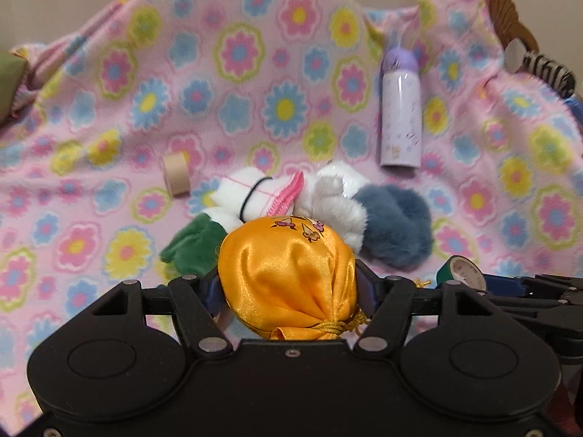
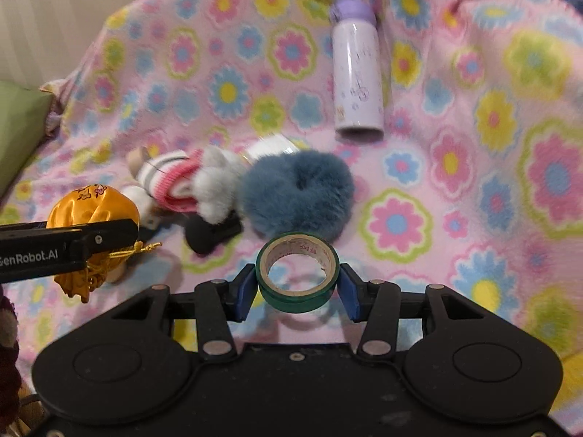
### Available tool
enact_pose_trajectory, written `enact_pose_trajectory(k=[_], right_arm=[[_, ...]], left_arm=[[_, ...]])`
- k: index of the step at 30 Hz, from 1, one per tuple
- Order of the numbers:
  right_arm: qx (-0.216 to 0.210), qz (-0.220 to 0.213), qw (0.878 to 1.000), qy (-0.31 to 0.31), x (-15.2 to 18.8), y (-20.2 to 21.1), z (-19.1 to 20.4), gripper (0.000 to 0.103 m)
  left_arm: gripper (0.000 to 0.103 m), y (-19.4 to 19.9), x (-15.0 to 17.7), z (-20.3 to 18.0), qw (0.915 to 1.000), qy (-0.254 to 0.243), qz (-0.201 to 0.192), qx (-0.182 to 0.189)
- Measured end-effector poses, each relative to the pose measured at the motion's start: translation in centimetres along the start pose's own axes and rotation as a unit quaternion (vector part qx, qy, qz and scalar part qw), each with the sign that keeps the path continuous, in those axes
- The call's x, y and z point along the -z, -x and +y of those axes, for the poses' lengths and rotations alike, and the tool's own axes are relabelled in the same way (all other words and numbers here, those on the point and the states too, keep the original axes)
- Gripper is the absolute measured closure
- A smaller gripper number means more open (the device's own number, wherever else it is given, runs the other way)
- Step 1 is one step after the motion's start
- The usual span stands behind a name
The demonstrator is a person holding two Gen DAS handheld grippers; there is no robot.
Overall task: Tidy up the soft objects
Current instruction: 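Carry the pouch and tape roll with both tools over the woven basket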
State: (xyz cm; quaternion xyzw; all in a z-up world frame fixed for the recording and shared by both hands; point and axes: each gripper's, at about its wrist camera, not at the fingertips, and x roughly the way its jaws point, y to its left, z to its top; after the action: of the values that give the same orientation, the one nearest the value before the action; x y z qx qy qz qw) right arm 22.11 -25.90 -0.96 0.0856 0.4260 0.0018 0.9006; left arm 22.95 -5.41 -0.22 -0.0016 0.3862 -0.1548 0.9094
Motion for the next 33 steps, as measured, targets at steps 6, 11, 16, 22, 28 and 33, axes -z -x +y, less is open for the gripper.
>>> enact_pose_trajectory(k=[6, 11, 16, 22, 28, 33], right_arm=[[-0.020, -0.035, 0.999, 0.018, 1.1, 5.8, 1.8, 0.056], [-0.039, -0.056, 0.997, 0.038, 3.5, 10.6, 3.4, 0.056], [-0.057, -0.056, 0.995, 0.053, 6.5, 13.6, 4.8, 0.056], [-0.076, -0.041, 0.995, 0.055, 10.1, 15.6, 5.5, 0.056], [-0.083, -0.020, 0.995, 0.046, 12.9, 16.4, 5.4, 0.056], [-0.082, 0.012, 0.996, 0.020, 14.5, 16.1, 4.8, 0.056]], left_arm=[[0.040, 5.0, 1.3, 0.1, 0.9999, 0.004, 0.000, -0.010], [0.040, 8.8, 4.0, 0.6, 0.9997, 0.018, -0.004, -0.017], [0.040, 11.6, 7.3, 1.0, 0.9990, 0.042, 0.002, -0.015], [0.040, 13.4, 11.0, 1.1, 0.9979, 0.061, 0.006, -0.023], [0.040, 14.3, 13.3, 0.9, 0.9971, 0.072, 0.004, -0.026], [0.040, 14.3, 14.6, 0.4, 0.9965, 0.076, 0.008, -0.033]])
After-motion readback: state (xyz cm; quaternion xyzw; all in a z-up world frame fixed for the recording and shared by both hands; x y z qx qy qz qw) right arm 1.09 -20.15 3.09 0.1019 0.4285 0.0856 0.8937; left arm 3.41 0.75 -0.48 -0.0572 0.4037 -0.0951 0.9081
